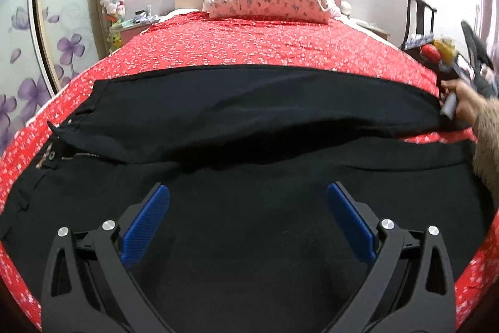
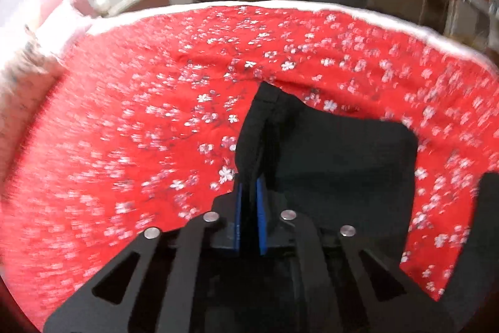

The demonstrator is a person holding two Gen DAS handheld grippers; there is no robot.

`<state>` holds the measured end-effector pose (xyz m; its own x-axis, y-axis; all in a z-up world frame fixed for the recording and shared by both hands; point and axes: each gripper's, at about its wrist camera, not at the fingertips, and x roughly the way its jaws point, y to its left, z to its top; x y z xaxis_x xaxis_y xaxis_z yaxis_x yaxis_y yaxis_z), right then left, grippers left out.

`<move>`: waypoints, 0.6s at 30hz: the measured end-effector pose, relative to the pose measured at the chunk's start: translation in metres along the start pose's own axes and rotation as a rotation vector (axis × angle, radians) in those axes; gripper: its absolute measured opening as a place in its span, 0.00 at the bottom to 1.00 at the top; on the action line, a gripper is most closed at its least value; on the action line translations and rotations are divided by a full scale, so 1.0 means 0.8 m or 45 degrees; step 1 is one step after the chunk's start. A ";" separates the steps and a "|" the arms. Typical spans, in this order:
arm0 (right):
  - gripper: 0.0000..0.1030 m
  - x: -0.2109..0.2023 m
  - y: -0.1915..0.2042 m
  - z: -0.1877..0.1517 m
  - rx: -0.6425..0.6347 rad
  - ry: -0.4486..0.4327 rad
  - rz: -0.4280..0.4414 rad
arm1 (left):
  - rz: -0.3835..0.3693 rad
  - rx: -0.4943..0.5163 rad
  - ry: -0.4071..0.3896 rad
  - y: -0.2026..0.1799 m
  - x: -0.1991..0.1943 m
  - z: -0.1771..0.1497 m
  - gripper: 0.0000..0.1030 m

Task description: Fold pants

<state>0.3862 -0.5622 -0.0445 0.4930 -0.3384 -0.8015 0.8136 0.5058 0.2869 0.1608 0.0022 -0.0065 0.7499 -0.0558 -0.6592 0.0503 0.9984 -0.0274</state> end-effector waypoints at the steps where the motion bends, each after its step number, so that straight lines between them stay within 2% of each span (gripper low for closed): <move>1: 0.07 -0.005 -0.011 -0.002 0.043 0.012 0.068 | -0.010 -0.019 -0.003 0.002 -0.001 0.000 0.98; 2: 0.07 -0.012 -0.028 -0.002 0.104 0.024 0.163 | -0.027 -0.046 -0.001 0.006 -0.001 0.001 0.98; 4: 0.06 -0.027 -0.047 -0.008 0.153 0.019 0.274 | -0.062 -0.118 0.003 0.016 -0.002 0.002 0.98; 8: 0.06 -0.085 -0.088 -0.022 0.157 -0.031 0.533 | -0.110 -0.285 -0.006 0.040 -0.004 0.002 0.98; 14: 0.06 -0.172 -0.184 -0.059 0.250 -0.055 0.801 | -0.172 -0.482 -0.008 0.071 -0.006 -0.003 0.98; 18: 0.06 -0.216 -0.253 -0.107 0.349 -0.038 0.894 | -0.199 -0.561 -0.064 0.082 -0.015 -0.008 0.97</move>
<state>0.1098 -0.5380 -0.0090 0.9290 -0.0329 -0.3687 0.3508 0.3960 0.8486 0.1512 0.0683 -0.0053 0.7871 -0.1953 -0.5850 -0.1117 0.8877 -0.4467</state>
